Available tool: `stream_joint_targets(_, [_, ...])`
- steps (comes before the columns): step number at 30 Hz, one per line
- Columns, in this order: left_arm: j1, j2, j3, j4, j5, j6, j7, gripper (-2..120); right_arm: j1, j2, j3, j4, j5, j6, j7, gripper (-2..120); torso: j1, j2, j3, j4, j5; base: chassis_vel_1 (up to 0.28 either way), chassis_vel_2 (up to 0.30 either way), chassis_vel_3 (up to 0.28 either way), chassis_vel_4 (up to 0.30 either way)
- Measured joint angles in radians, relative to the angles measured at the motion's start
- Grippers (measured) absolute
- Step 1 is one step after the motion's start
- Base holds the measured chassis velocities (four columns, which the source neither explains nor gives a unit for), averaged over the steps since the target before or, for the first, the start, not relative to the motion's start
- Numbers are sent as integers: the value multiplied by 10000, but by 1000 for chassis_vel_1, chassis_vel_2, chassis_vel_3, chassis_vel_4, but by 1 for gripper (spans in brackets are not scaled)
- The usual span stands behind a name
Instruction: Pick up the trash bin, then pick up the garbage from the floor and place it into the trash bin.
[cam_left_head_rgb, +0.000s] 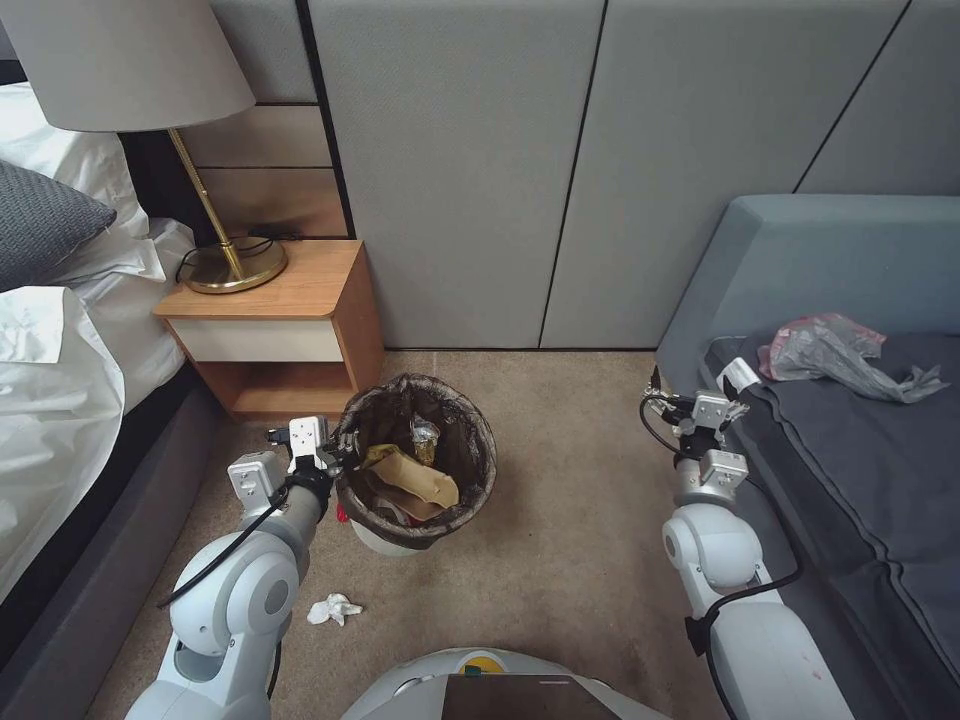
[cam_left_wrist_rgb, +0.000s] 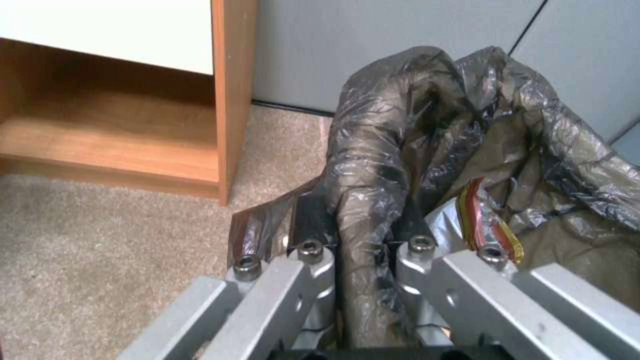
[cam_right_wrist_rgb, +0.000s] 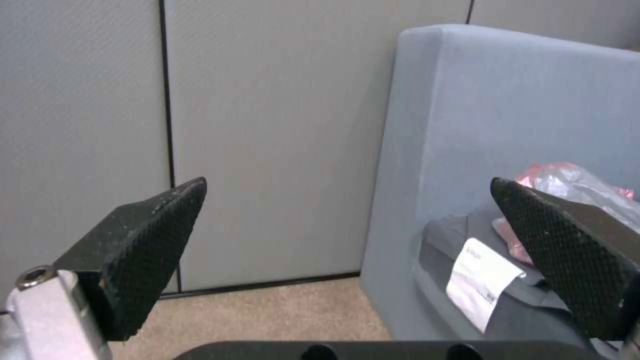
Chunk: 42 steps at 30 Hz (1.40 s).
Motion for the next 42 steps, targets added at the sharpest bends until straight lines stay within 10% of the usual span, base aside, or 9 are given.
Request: stream_joint_targets(42, [9, 21, -61, -36, -407, 0, -99, 5, 325, 191, -467, -379, -249, 46, 63, 100, 0, 0, 0, -1, 2, 17, 17, 16, 16])
